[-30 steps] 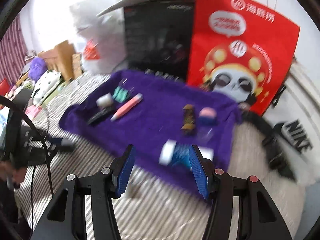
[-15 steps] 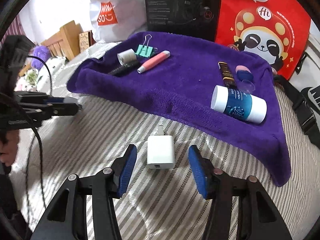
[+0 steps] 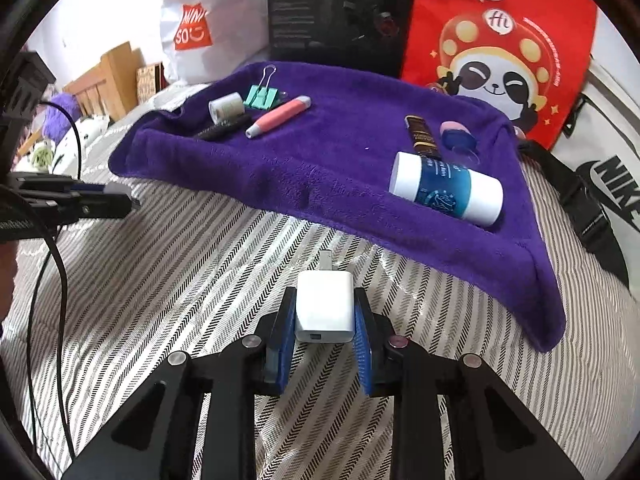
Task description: Organize rigid objects
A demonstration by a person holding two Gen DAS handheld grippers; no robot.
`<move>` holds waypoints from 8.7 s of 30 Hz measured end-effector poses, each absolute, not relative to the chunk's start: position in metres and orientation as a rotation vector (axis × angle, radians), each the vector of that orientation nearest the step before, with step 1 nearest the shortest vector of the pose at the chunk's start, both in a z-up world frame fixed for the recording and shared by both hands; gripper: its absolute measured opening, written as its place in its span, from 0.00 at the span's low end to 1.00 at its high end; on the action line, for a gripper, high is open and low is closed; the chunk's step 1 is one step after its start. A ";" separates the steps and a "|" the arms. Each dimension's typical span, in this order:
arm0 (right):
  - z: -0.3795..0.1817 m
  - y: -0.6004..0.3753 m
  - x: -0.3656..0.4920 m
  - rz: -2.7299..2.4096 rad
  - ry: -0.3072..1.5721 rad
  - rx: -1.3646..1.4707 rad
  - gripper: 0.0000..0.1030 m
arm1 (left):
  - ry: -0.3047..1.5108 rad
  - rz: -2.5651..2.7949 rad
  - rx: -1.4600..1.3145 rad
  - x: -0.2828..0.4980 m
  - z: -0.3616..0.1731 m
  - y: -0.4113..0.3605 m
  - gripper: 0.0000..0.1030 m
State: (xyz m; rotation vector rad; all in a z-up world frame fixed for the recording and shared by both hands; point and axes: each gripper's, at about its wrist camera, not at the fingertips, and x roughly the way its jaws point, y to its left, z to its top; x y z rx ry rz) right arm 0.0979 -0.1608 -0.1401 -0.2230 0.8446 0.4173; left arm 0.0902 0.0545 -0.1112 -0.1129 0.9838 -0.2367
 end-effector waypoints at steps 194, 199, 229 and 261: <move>-0.035 -0.214 0.202 0.268 0.769 -0.066 0.99 | 0.945 -0.183 0.239 0.167 -0.053 -0.024 0.81; -0.052 -0.199 0.170 0.202 0.815 -0.098 1.00 | 0.874 -0.119 0.171 0.139 -0.031 -0.010 0.99; -0.035 -0.211 0.058 0.018 0.854 -0.015 1.00 | 0.835 -0.011 0.014 0.048 -0.005 -0.007 1.00; -0.026 -0.212 0.046 0.028 0.833 -0.005 1.00 | 0.868 -0.003 0.039 0.040 -0.008 -0.010 1.00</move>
